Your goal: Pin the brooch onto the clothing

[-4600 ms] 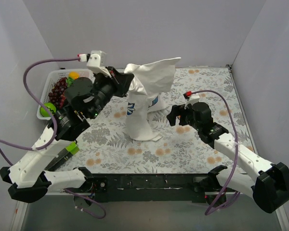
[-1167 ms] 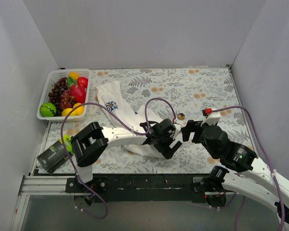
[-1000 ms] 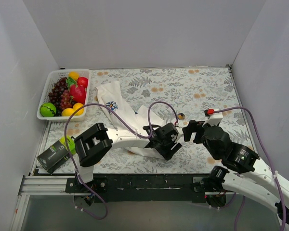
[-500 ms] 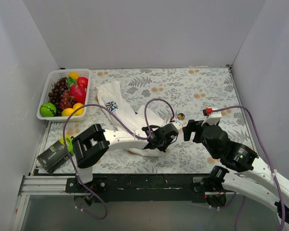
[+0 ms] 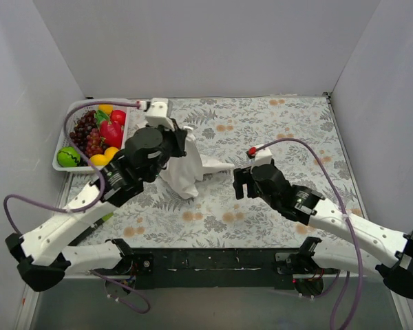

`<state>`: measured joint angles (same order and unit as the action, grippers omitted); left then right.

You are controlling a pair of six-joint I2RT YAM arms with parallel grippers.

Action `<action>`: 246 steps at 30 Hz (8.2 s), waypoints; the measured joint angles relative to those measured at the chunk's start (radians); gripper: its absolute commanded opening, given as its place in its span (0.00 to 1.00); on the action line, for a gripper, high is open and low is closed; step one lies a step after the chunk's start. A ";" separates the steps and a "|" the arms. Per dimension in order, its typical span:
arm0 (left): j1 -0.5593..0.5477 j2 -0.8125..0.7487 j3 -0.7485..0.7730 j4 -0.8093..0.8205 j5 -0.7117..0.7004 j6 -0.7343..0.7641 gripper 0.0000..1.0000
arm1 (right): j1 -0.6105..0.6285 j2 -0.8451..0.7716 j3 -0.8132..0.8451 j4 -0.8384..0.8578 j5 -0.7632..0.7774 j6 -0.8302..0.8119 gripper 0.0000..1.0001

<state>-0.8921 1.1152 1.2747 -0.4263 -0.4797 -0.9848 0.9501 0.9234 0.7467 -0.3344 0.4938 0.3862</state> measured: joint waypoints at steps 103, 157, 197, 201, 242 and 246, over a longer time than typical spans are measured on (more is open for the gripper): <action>0.464 0.026 -0.167 -0.246 0.004 -0.209 0.00 | -0.613 0.434 -0.268 0.553 -0.865 0.092 0.65; 0.464 0.067 1.075 -0.035 0.424 -0.007 0.00 | -0.616 -0.006 1.058 0.111 -0.766 -0.078 0.01; 0.465 0.032 0.846 0.018 0.253 0.053 0.00 | -0.616 0.188 1.313 0.031 -0.657 -0.174 0.01; 0.465 0.021 0.846 0.017 0.259 0.046 0.00 | -0.616 0.163 1.313 0.031 -0.658 -0.175 0.01; 0.465 0.088 0.798 0.011 0.221 0.073 0.00 | -0.616 0.249 1.314 0.057 -0.629 -0.213 0.01; 0.465 0.013 0.792 -0.002 0.243 0.060 0.00 | -0.616 0.176 1.266 0.048 -0.641 -0.196 0.01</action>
<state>-0.4274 1.1278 2.0670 -0.4286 -0.2371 -0.9253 0.3340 1.0992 2.0125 -0.2867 -0.1471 0.1905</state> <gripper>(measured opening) 0.021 0.032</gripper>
